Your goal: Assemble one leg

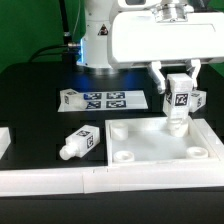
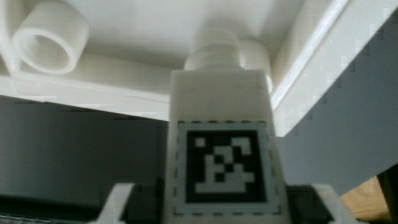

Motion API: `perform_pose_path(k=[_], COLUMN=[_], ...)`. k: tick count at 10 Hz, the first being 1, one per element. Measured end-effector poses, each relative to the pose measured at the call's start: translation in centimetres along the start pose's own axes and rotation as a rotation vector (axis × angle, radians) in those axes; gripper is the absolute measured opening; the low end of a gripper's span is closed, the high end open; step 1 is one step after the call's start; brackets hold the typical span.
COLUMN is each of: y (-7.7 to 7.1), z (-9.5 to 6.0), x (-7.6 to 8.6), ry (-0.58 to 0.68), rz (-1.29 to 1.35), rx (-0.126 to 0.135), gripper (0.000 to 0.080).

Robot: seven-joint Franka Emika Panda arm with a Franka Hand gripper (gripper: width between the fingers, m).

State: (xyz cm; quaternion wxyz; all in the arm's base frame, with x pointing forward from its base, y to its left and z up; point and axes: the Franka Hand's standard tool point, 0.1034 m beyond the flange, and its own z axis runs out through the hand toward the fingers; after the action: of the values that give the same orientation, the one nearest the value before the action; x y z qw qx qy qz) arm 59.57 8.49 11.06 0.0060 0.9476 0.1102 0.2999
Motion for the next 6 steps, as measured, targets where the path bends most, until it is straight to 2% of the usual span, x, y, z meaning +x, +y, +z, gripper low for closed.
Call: perform_pose_path(k=[1, 3, 4, 6], y=[0.0, -0.4, -0.4, -1.1], z=[0.4, 1.1, 1.2, 1.6], x=[0.7, 3.2, 3.6, 3.1], ry=[-0.011, 0.009, 0.014, 0.011], rz=[0.000, 0.000, 0.000, -0.005], rx=[0.002, 0.009, 0.009, 0.015], gripper=[0.0287, 0.0287, 0.0287, 0.0287])
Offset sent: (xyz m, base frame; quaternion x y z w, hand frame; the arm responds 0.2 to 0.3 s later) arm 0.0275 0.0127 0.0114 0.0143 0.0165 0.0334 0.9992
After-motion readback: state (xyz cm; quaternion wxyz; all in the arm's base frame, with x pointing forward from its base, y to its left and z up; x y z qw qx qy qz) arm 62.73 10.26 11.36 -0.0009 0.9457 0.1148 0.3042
